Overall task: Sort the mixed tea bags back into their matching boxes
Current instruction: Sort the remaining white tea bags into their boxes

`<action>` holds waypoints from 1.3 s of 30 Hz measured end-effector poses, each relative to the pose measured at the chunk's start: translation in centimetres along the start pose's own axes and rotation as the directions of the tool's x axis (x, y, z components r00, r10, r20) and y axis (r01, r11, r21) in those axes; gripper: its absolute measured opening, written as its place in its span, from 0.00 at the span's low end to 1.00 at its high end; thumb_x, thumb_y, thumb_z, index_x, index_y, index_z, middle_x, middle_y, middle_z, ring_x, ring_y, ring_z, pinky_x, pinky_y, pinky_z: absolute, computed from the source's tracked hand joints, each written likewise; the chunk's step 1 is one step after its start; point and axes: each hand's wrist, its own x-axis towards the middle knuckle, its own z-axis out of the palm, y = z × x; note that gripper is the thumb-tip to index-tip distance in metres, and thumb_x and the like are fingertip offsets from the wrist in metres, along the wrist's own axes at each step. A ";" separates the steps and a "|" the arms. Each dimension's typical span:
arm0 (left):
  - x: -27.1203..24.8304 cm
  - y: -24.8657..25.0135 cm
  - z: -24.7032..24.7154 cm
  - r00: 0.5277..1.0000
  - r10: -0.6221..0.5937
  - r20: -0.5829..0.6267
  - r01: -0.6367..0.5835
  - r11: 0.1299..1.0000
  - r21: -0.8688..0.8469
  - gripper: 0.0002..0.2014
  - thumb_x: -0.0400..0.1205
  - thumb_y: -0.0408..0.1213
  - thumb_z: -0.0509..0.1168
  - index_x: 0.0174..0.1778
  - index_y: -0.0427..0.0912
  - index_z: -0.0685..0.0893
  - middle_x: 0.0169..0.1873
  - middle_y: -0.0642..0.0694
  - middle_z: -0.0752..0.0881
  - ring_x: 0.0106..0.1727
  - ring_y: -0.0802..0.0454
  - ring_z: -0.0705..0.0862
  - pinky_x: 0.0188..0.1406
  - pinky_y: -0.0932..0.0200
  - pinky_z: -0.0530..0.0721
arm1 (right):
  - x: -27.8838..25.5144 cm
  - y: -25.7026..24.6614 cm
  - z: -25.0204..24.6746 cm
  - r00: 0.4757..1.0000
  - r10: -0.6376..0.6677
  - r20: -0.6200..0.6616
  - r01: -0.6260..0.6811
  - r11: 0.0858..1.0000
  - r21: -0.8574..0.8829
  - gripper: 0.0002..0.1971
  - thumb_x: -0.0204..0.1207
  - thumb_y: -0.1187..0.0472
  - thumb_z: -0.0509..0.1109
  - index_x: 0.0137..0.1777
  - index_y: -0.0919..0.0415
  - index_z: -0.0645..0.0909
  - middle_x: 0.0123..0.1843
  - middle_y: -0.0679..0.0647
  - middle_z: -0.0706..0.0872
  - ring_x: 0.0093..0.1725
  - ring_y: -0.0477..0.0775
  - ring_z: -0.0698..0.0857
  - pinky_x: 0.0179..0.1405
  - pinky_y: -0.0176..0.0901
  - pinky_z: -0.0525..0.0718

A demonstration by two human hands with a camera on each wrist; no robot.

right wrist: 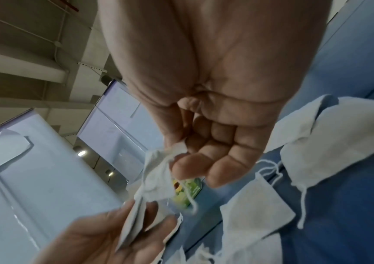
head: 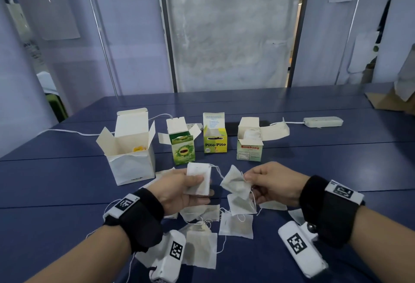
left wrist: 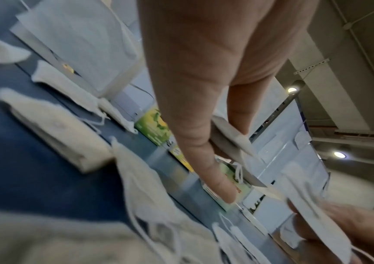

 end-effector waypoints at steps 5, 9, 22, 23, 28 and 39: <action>0.0 -0.3 2.6 0.992 0.032 0.121 -0.030 0.999 -0.014 0.09 0.85 0.29 0.58 0.57 0.38 0.82 0.49 0.35 0.89 0.47 0.39 0.89 0.43 0.41 0.89 | -0.5 0.5 1.1 0.999 0.024 -0.027 -0.023 1.000 0.013 0.10 0.85 0.63 0.62 0.50 0.70 0.80 0.29 0.61 0.81 0.24 0.49 0.81 0.29 0.41 0.84; 0.0 -0.5 3.4 0.995 0.075 0.063 -0.075 0.997 0.001 0.12 0.85 0.25 0.57 0.62 0.34 0.80 0.55 0.32 0.87 0.50 0.38 0.88 0.45 0.41 0.88 | -0.7 0.5 1.4 1.000 0.005 -0.020 -0.005 1.000 0.029 0.11 0.85 0.61 0.61 0.52 0.69 0.81 0.33 0.59 0.85 0.26 0.49 0.83 0.29 0.40 0.84; 0.2 0.1 1.2 0.973 0.161 -0.167 -0.178 0.980 -0.090 0.14 0.85 0.23 0.57 0.66 0.35 0.77 0.55 0.35 0.86 0.51 0.39 0.86 0.39 0.47 0.87 | -1.4 1.6 -1.3 0.986 -0.066 -0.152 0.030 0.972 -0.232 0.04 0.77 0.65 0.71 0.42 0.61 0.87 0.35 0.53 0.87 0.27 0.46 0.81 0.25 0.36 0.80; 0.3 0.2 0.8 0.970 0.161 -0.183 -0.179 0.980 -0.086 0.15 0.85 0.24 0.57 0.66 0.35 0.77 0.55 0.35 0.86 0.51 0.39 0.86 0.40 0.46 0.86 | -1.2 1.6 -2.0 0.965 -0.108 -0.239 0.019 0.938 -0.345 0.06 0.77 0.66 0.70 0.42 0.59 0.88 0.38 0.52 0.88 0.29 0.46 0.82 0.28 0.35 0.80; 0.7 0.3 -0.2 0.963 0.158 -0.217 -0.171 0.984 -0.042 0.14 0.85 0.24 0.58 0.65 0.35 0.78 0.51 0.36 0.86 0.48 0.40 0.87 0.35 0.47 0.87 | -0.8 2.0 -4.6 0.957 -0.083 -0.280 -0.184 0.572 -0.799 0.18 0.77 0.61 0.69 0.66 0.53 0.81 0.65 0.46 0.83 0.63 0.50 0.82 0.60 0.38 0.78; 1.0 -0.3 -2.0 0.957 0.147 -0.251 -0.134 0.989 0.068 0.09 0.84 0.25 0.59 0.56 0.36 0.82 0.47 0.37 0.89 0.46 0.41 0.89 0.40 0.47 0.87 | -2.6 2.1 -5.9 0.973 -0.023 -0.229 -0.188 0.498 -0.846 0.10 0.73 0.55 0.73 0.54 0.50 0.83 0.49 0.43 0.85 0.48 0.44 0.84 0.46 0.33 0.81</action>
